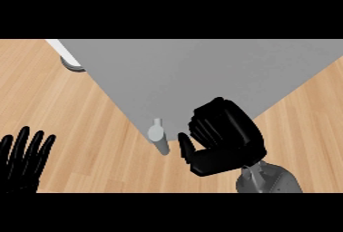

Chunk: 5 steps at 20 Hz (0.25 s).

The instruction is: Pick up the bottled water, place it into the cabinet and close the cabinet

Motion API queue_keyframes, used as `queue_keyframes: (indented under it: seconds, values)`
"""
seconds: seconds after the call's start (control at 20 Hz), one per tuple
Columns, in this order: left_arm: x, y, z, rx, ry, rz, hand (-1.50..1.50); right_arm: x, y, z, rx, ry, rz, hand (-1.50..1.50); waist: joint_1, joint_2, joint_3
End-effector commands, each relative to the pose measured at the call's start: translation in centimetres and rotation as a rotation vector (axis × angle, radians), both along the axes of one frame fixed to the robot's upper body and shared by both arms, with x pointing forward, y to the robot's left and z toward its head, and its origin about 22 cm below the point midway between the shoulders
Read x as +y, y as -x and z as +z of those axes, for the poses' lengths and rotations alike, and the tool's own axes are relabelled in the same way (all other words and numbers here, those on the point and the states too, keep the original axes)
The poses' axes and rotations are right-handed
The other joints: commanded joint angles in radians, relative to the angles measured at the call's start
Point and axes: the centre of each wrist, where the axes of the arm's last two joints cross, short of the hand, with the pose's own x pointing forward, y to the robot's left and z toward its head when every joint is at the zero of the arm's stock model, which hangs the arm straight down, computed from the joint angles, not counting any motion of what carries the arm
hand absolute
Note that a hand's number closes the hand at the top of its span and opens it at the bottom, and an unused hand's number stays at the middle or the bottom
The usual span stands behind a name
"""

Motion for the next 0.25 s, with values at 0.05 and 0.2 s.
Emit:
queue_keyframes:
  seconds: [0.05, 0.2]
  values:
    - [-0.2, 0.4, -0.6, 0.016, 0.002, -0.011, -1.5, 2.6, -6.2, 2.7, 0.038, -0.015, -0.103, 1.5, -0.001, -0.005, 0.003]
    - [0.2, -0.4, -0.3, 0.001, -0.006, -0.012, -1.5, 4.9, -8.5, 3.4, 0.037, 0.016, -0.113, 1.5, -0.011, -0.005, 0.004]
